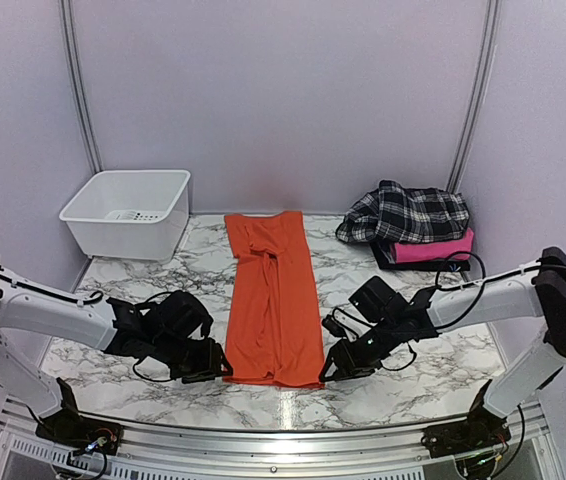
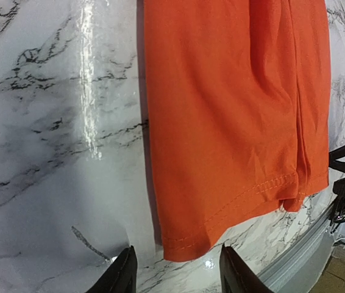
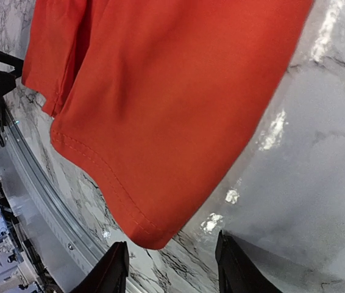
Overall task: Fold and stack the mixed laundry pile
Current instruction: Pick up the rectangle-folded T-shirt from the center of the board.
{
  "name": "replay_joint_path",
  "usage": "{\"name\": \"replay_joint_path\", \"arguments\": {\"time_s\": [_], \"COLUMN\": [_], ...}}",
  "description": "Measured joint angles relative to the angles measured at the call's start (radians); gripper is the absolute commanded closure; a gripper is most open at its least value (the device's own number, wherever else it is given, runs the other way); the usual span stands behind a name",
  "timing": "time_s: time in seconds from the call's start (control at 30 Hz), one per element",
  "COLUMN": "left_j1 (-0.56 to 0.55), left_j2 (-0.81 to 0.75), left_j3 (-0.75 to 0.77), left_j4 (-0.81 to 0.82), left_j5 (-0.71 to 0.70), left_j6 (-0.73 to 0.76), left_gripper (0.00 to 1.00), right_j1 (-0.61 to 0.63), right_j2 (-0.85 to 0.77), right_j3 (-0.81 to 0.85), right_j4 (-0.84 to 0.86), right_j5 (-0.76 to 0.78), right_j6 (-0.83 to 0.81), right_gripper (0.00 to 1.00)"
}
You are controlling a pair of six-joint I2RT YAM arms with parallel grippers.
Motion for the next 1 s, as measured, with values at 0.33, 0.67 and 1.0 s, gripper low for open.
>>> {"name": "replay_joint_path", "arguments": {"time_s": [0.33, 0.67, 1.0], "left_j1": [0.0, -0.036, -0.197], "left_j2": [0.038, 0.038, -0.124], "left_j3": [-0.01, -0.011, -0.102], "left_j4": [0.054, 0.068, 0.065], "left_j5": [0.031, 0.075, 0.109], "left_j6": [-0.005, 0.015, -0.084], "left_gripper": [0.76, 1.0, 1.0], "right_j1": [0.027, 0.052, 0.129], "right_j2": [0.064, 0.066, -0.1], "right_j3": [-0.007, -0.007, -0.085], "right_j4": [0.107, 0.103, 0.028], "right_j5": [-0.055, -0.063, -0.094], "right_j6": [0.046, 0.056, 0.087], "right_gripper": [0.79, 1.0, 1.0]}}
